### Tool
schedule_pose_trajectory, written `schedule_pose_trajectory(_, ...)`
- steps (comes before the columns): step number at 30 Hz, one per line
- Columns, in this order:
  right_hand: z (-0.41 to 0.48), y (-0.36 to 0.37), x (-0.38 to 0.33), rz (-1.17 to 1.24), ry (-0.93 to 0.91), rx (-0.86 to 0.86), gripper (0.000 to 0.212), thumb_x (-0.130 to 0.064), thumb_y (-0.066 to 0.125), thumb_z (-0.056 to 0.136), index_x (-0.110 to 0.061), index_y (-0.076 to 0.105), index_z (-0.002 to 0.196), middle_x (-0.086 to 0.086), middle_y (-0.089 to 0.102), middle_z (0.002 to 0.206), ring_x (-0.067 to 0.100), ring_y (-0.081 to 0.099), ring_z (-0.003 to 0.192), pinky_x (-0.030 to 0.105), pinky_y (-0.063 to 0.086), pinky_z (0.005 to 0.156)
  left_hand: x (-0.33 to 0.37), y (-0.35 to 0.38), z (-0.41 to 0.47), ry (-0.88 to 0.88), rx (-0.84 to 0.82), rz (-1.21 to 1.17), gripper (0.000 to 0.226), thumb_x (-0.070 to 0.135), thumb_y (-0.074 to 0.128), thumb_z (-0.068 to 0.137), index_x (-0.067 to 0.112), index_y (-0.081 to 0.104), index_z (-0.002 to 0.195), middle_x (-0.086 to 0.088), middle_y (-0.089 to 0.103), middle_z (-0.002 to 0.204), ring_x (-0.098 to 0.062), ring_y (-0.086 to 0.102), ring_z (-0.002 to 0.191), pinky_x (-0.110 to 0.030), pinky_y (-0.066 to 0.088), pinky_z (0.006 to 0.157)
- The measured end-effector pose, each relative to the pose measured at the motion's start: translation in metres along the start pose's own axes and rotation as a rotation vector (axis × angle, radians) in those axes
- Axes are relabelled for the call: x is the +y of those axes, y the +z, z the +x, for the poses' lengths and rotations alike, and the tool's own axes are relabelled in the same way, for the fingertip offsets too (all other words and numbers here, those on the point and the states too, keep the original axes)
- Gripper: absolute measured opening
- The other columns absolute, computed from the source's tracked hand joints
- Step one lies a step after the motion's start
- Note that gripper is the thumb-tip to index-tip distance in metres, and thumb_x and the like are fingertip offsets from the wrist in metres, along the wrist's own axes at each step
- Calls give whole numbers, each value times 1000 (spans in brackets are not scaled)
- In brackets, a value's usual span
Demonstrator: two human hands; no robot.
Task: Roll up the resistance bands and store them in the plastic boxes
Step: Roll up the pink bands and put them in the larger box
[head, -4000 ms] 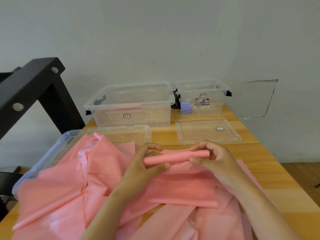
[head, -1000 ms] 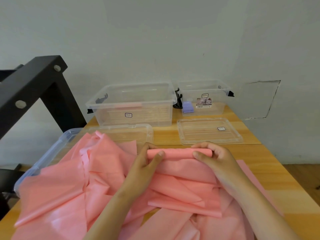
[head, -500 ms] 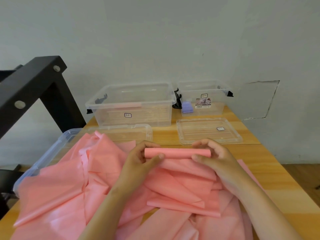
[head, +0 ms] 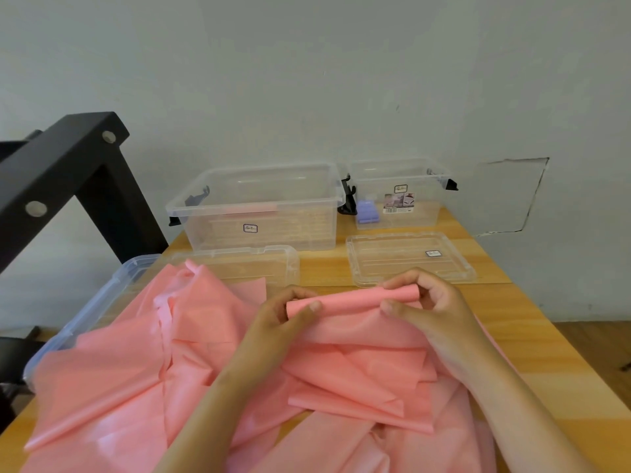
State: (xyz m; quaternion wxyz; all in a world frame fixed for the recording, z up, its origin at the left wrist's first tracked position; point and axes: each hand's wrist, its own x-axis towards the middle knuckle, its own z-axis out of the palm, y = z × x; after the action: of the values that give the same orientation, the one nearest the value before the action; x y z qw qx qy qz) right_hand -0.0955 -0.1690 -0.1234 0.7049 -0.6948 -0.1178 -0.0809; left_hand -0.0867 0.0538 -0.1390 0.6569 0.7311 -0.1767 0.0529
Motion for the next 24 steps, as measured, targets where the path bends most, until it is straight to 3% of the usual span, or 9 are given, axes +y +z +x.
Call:
schedule_pose_trajectory(2, 1, 0, 2, -20, 39, -21, 31, -10, 82, 66, -30, 69, 86, -7, 71, 90, 8, 63, 85, 23, 46, 74, 1, 1, 1, 12, 27, 1, 5, 7, 63, 87, 9, 61, 91, 16, 57, 74, 1, 50, 70, -10, 39, 63)
schedule_pose_trajectory(4, 2, 1, 5, -19, 115, -28, 30, -21, 81, 64, -31, 69, 89, -7, 71, 87, 8, 62, 81, 27, 46, 75, 2, 0, 1, 17, 70, -42, 19, 1, 70, 81, 12, 61, 93, 17, 60, 77, 1, 52, 72, -11, 42, 65)
schedule_pose_trajectory(7, 2, 0, 7, -65, 99, -14, 17, -18, 81, 71, -28, 71, 82, -8, 71, 90, 6, 63, 86, 29, 45, 82, -1, -2, 0, -17, 76, -81, 30, 19, 75, 75, 23, 60, 101, 12, 60, 90, -4, 53, 78, -15, 43, 70)
schedule_pose_trajectory(9, 1, 0, 4, -44, 50, -29, 20, -11, 79, 72, -27, 71, 79, -4, 72, 93, 8, 64, 88, 29, 47, 81, -1, -1, -2, -56, 28, 12, 27, 33, 71, 79, 25, 60, 103, 12, 60, 94, -1, 55, 82, -13, 42, 74)
schedule_pose_trajectory(12, 1, -1, 3, -17, 22, -38, 28, 4, 76, 73, -22, 69, 81, 0, 73, 97, 10, 66, 92, 26, 48, 81, 3, 4, -2, -32, 44, 88, 12, 17, 68, 86, 16, 59, 93, 19, 59, 78, 4, 51, 70, -10, 39, 65)
schedule_pose_trajectory(16, 0, 3, 6, 43, 125, -70, 26, -15, 80, 68, -21, 70, 91, -4, 73, 90, 8, 66, 82, 20, 50, 72, 6, 1, -1, -27, 165, 5, 37, 1, 76, 75, 13, 52, 101, 12, 66, 75, 0, 56, 65, -12, 44, 60)
schedule_pose_trajectory(18, 1, 3, 6, -19, 105, -38, 19, -11, 81, 73, -20, 71, 86, -9, 72, 91, 5, 65, 84, 21, 48, 75, 6, 0, -2, -39, 155, -32, 43, -3, 75, 73, 12, 50, 104, 6, 70, 81, -3, 60, 70, -14, 47, 64)
schedule_pose_trajectory(24, 1, 1, 4, 37, 2, -19, 29, 10, 73, 72, -17, 65, 79, 0, 73, 99, 11, 67, 96, 27, 49, 83, 6, 1, -3, -43, 42, 88, 26, 33, 68, 82, 16, 57, 98, 10, 55, 85, 1, 48, 69, -11, 37, 63)
